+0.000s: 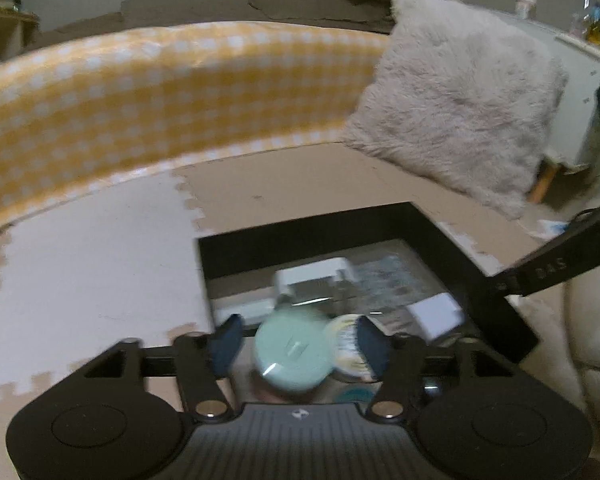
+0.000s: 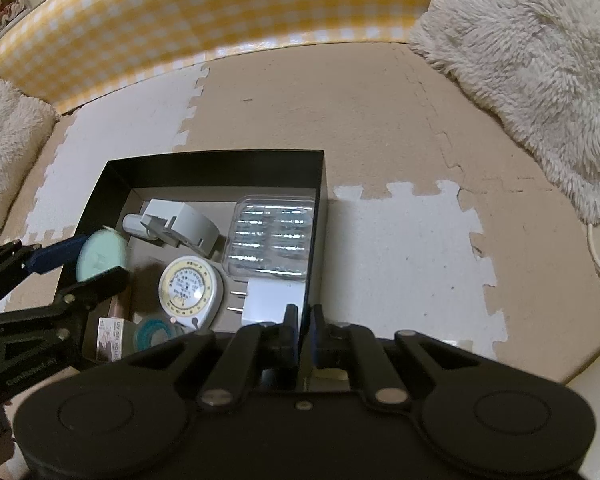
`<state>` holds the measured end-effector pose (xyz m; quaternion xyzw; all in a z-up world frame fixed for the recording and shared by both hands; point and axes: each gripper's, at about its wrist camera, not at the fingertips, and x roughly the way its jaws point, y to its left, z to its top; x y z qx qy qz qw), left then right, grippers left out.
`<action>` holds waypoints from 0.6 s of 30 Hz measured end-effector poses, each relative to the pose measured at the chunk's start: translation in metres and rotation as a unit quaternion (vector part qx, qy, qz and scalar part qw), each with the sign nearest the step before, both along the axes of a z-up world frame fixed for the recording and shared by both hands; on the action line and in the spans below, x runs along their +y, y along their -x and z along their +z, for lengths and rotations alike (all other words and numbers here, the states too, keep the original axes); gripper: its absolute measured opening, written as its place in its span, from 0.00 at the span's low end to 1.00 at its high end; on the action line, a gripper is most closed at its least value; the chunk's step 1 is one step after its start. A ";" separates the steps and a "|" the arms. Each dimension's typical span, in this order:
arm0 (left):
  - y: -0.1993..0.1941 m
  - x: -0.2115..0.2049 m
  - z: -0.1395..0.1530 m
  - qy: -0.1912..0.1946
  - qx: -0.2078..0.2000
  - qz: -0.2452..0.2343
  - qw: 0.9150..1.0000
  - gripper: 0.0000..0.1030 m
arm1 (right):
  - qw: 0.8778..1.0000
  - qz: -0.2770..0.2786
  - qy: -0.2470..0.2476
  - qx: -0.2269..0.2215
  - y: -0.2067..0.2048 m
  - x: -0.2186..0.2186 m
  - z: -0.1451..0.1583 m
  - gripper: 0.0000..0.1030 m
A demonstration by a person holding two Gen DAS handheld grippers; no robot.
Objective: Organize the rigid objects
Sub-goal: 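Carry the mint-green tape measure with the left tool into the box and release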
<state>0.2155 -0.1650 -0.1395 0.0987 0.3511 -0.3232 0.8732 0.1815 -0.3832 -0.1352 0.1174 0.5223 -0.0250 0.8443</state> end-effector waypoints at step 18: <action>0.015 -0.006 0.019 0.002 0.017 0.001 1.000 1.00 | 1.000 0.003 0.001 -0.001 0.000 0.000 0.000 0.06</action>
